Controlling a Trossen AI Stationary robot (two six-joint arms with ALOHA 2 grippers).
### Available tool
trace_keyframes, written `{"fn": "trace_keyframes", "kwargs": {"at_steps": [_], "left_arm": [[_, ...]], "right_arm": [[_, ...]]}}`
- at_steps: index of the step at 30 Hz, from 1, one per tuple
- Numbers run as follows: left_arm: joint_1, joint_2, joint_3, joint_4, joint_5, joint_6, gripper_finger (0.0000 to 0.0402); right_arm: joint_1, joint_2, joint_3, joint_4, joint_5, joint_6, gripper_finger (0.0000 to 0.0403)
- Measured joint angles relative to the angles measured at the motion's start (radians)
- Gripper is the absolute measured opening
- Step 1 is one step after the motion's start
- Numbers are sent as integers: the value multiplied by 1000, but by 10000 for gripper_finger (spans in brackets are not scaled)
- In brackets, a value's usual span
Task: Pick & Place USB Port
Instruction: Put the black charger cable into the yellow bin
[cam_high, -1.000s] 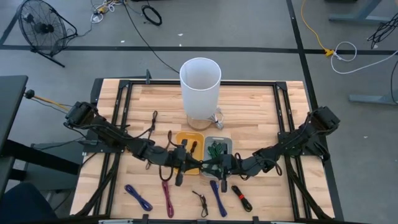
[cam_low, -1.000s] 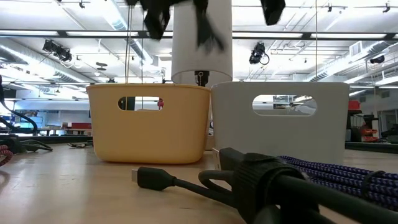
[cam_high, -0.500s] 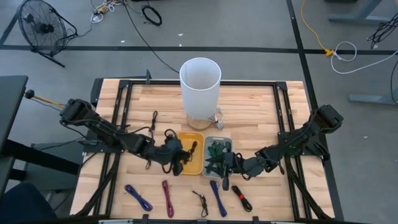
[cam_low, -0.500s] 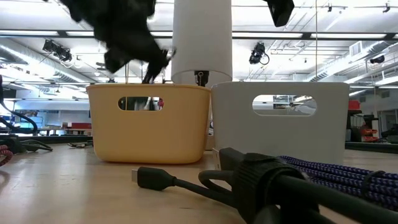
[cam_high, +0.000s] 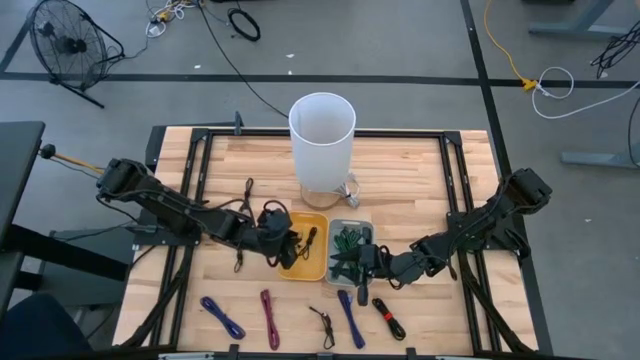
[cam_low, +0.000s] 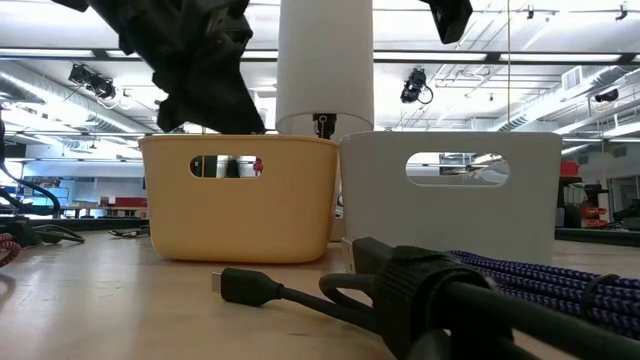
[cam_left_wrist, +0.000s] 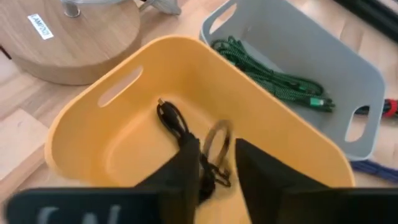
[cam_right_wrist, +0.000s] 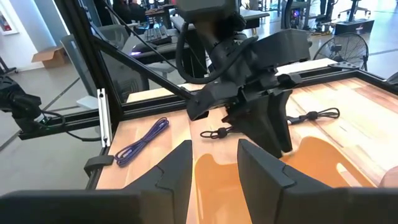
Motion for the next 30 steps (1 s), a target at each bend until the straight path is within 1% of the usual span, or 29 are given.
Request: {"fn": "trace_keyframes", "kwargs": {"at_steps": [4, 8, 10, 14, 18, 20, 22, 27, 30], "left_arm": [[0, 0, 0, -42, -16, -9, 163], [0, 0, 0, -37, -70, 24, 191], [0, 0, 0, -34, -98, 45, 197], [0, 0, 0, -20, -85, 47, 200], [-2, 0, 0, -19, -58, 80, 195], [-4, 0, 0, -19, -57, 96, 193], [-8, 0, 0, -16, -57, 100, 193], [-20, 0, 0, 1, -57, 111, 193], [-21, 0, 0, 28, -56, 135, 193]], "right_arm": [[0, 0, 0, 0, 0, 0, 125], [0, 0, 0, 0, 0, 0, 125], [0, 0, 0, 0, 0, 0, 125], [0, 0, 0, -1, -9, 1, 125], [0, 0, 0, -7, -103, 38, 125], [3, 0, 0, -38, -154, 87, 125], [4, 0, 0, -94, -208, 171, 125], [12, 0, 0, -308, -406, 476, 125], [37, 0, 0, -438, -487, 645, 125]]}}
